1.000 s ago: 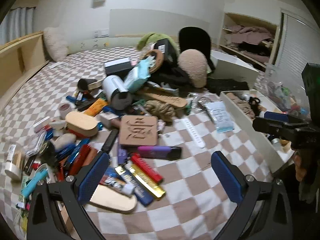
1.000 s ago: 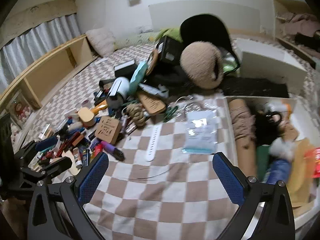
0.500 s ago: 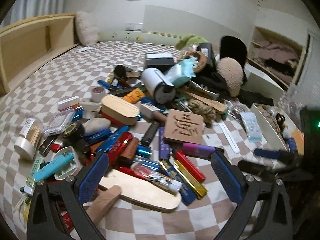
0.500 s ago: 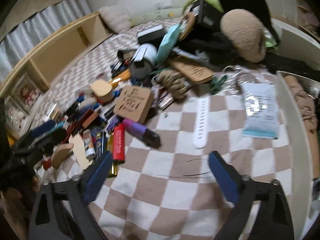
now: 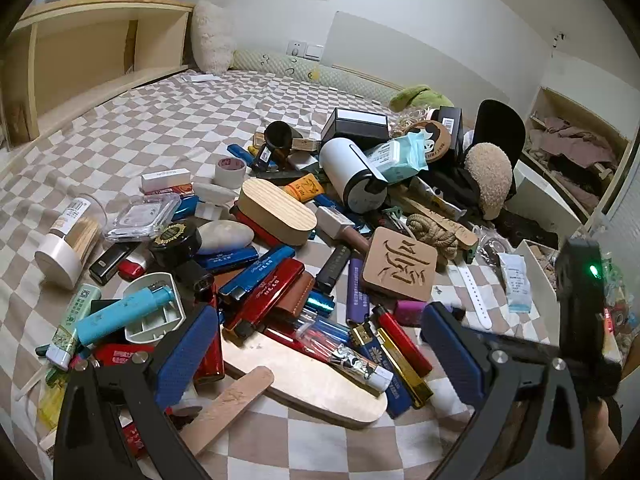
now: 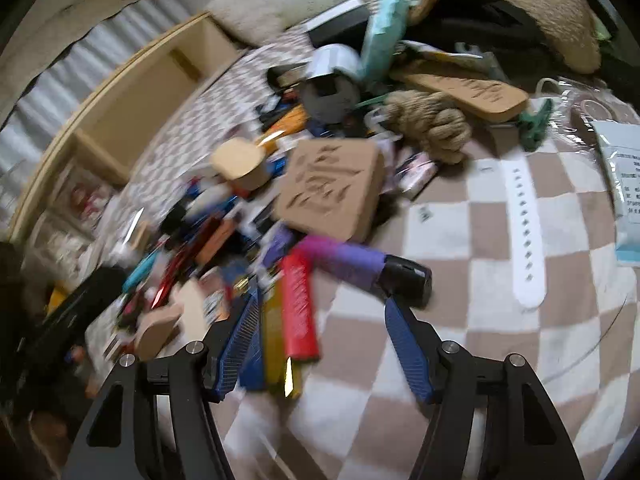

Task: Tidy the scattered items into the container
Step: 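Withdraw both open tools from the tray back over the cluttered bed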

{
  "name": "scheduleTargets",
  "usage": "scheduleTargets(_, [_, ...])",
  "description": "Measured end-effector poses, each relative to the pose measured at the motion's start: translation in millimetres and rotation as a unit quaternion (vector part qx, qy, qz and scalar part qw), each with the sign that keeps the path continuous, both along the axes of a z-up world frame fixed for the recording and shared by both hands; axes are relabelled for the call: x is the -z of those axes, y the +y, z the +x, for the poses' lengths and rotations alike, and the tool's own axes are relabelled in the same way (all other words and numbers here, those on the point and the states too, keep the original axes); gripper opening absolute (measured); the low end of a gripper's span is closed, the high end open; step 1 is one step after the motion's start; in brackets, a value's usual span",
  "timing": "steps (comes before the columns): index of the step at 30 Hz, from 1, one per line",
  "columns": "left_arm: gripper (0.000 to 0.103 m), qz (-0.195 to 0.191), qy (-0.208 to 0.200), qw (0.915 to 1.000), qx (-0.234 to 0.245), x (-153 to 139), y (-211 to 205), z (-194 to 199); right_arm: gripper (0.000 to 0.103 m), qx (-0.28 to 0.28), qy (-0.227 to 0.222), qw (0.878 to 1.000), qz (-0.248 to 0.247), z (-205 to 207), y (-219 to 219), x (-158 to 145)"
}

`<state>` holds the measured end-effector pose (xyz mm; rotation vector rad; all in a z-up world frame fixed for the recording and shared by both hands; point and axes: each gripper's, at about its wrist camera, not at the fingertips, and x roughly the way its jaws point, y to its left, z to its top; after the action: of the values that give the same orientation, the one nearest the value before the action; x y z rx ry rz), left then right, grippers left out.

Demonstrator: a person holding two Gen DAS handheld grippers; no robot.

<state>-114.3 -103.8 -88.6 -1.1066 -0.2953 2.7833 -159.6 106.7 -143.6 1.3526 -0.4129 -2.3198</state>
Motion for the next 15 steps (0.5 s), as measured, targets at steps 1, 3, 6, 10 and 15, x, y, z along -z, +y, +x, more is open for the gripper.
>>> scheduleTargets(1, [0.103, -0.004, 0.000, 1.0000, 0.000, 0, 1, 0, 0.067, 0.016, 0.005, 1.000, 0.011, -2, 3, 0])
scheduleTargets(3, [0.103, -0.002, 0.000, 1.0000, -0.001, 1, 1, 0, 0.067, 0.035, 0.013, 0.999, 0.030, -5, 6, 0])
scheduleTargets(6, [0.103, 0.001, -0.001, 1.0000, -0.001, 2, 1, -2, 0.067, 0.040, 0.024, 0.997, 0.056, -6, 2, -1])
scheduleTargets(10, [0.103, 0.001, 0.000, 1.0000, 0.004, 2, 2, -2, 0.087, 0.026, 0.048, 0.992, 0.109, -2, -14, -1])
scheduleTargets(15, [0.103, -0.004, 0.001, 1.0000, 0.004, 2, 4, -1, 0.087, 0.011, 0.069, 0.987, 0.147, -5, -29, 4])
